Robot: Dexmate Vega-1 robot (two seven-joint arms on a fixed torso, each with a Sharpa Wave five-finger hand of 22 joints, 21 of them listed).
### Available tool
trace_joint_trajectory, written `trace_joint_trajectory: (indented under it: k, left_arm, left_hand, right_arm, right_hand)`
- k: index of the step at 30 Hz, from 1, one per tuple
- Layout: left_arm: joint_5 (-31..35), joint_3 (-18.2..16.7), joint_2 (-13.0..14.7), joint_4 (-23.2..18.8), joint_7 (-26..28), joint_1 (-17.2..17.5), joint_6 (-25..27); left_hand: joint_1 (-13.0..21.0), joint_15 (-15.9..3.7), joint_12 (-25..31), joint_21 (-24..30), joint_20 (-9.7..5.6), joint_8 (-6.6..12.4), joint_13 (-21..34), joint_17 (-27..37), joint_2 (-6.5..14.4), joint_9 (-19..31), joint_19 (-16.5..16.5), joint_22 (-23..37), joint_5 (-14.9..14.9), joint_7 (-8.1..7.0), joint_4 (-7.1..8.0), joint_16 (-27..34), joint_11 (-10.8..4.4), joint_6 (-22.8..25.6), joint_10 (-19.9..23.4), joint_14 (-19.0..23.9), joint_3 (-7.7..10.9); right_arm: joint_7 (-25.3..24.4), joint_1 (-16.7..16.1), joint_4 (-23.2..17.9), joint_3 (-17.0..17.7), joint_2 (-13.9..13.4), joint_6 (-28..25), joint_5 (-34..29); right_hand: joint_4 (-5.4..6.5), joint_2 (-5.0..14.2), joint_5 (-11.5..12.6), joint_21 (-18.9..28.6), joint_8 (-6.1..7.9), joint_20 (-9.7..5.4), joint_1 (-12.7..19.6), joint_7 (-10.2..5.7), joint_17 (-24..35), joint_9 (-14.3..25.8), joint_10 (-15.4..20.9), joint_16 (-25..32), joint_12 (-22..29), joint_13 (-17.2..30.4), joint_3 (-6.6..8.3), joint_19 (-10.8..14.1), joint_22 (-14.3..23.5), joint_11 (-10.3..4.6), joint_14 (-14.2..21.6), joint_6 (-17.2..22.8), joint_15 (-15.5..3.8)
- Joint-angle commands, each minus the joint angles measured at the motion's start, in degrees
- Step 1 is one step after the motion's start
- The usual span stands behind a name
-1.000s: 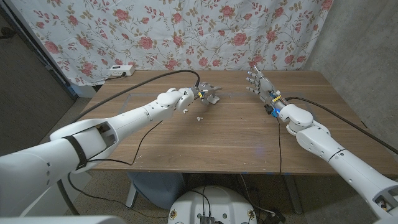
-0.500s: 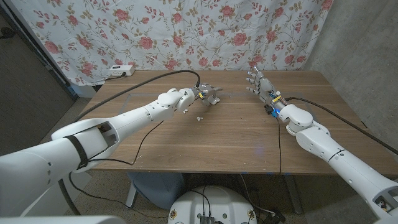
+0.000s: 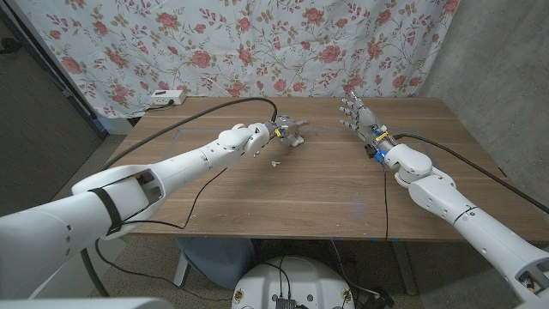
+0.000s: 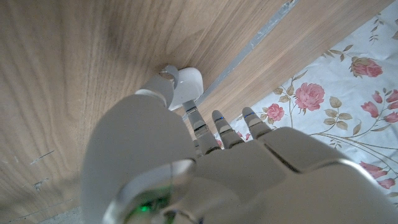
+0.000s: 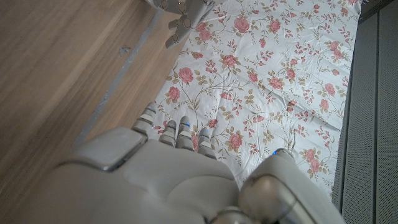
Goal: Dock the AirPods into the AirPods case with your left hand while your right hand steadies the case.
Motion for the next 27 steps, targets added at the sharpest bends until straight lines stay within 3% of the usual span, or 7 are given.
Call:
trace_joint_trajectory:
  k: [1,5,10,15,23,27]
  left_arm:
    - [0.29,0.19,1.00,-1.85,-1.75,0.87,-0.05]
    - [0.44,0.09,1.06,-2.01,-2.13,0.96,-0.09]
    - [0.49,-0.30,1.08,-2.35,-1.59,1.55,0.38]
    - [0.14,-0.62,1.07,-2.41,-1.58,1.80,0.29]
    - [0.68,-1.13,1.55,-3.40,0.01,2.46,0.77]
    - [0.07,-2.02,1.77,-4.22,0.48,2.78,0.97]
  left_hand:
    - [0.32,-0.42,1.24,0.34,0.18,-0.09,2.09,0.52,0.16,0.25,0.56,0.20,-0.30,-0.30,0.12,0.64,-0.17,0.51,1.75,1.24,-0.64]
    - [-0.12,-0.77,2.41,0.33,-0.13,-0.17,2.88,0.92,-0.20,0.25,0.68,0.21,-0.48,-0.84,0.29,1.03,-0.14,0.97,2.69,1.87,-1.50]
    - [-0.02,-2.45,8.69,0.56,-0.26,-0.28,7.02,3.34,0.48,0.27,1.91,0.24,-0.69,-1.38,0.24,3.92,-0.18,3.92,8.06,6.18,-3.84]
    - [1.81,-4.04,14.87,0.87,-0.63,-0.86,11.77,6.89,0.14,0.30,3.44,0.31,-0.88,-1.50,-0.48,7.50,-0.18,6.21,10.59,10.19,-5.90]
    - [3.77,-3.60,17.67,0.91,-0.76,-1.18,13.38,9.19,0.61,0.34,3.91,0.37,-0.81,-1.39,-0.53,9.04,-0.82,7.34,10.37,10.62,-7.02]
    - [4.71,-3.37,17.76,0.92,-0.78,-2.47,12.53,9.73,0.78,0.31,4.27,0.32,-0.66,-1.42,-0.39,9.14,-0.73,4.54,10.93,10.02,-7.44]
  right_arm:
    - [0.43,-0.16,-0.05,0.02,-0.12,0.25,0.20]
    - [0.59,-0.17,-0.06,-0.03,-0.16,0.27,0.23]
    - [0.62,-0.27,-0.30,0.05,-0.31,0.25,0.27]
    - [0.62,-0.39,-0.43,0.11,-0.40,0.19,0.34]
    - [0.57,-0.48,-0.45,0.14,-0.41,0.16,0.40]
    - [0.67,-0.48,-0.32,0.20,-0.40,0.32,0.46]
  right_hand:
    - [-0.06,0.41,-0.25,0.28,0.32,0.25,0.00,0.00,0.18,0.20,-0.16,0.41,0.22,0.10,-0.06,-0.43,0.21,-0.01,-0.34,0.25,-0.09]
    - [-0.07,0.42,-0.25,0.28,0.30,0.25,0.00,-0.01,0.18,0.20,-0.16,0.41,0.22,0.10,-0.07,-0.44,0.21,-0.01,-0.35,0.25,-0.12]
    - [-0.08,0.44,-0.25,0.28,0.30,0.25,-0.01,-0.01,0.17,0.20,-0.17,0.41,0.22,0.10,-0.08,-0.44,0.21,-0.01,-0.35,0.26,-0.02]
    - [-0.10,0.45,-0.25,0.29,0.28,0.25,-0.01,-0.01,0.17,0.20,-0.17,0.41,0.22,0.10,-0.08,-0.44,0.21,-0.01,-0.35,0.25,-0.02]
    - [-0.11,0.46,-0.25,0.29,0.27,0.25,-0.01,0.01,0.17,0.20,-0.16,0.43,0.23,0.10,-0.09,-0.44,0.21,0.00,-0.32,0.24,-0.09]
    - [-0.12,0.46,-0.25,0.29,0.27,0.25,-0.02,0.04,0.17,0.20,-0.17,0.44,0.23,0.10,-0.11,-0.44,0.21,-0.01,-0.30,0.27,-0.08]
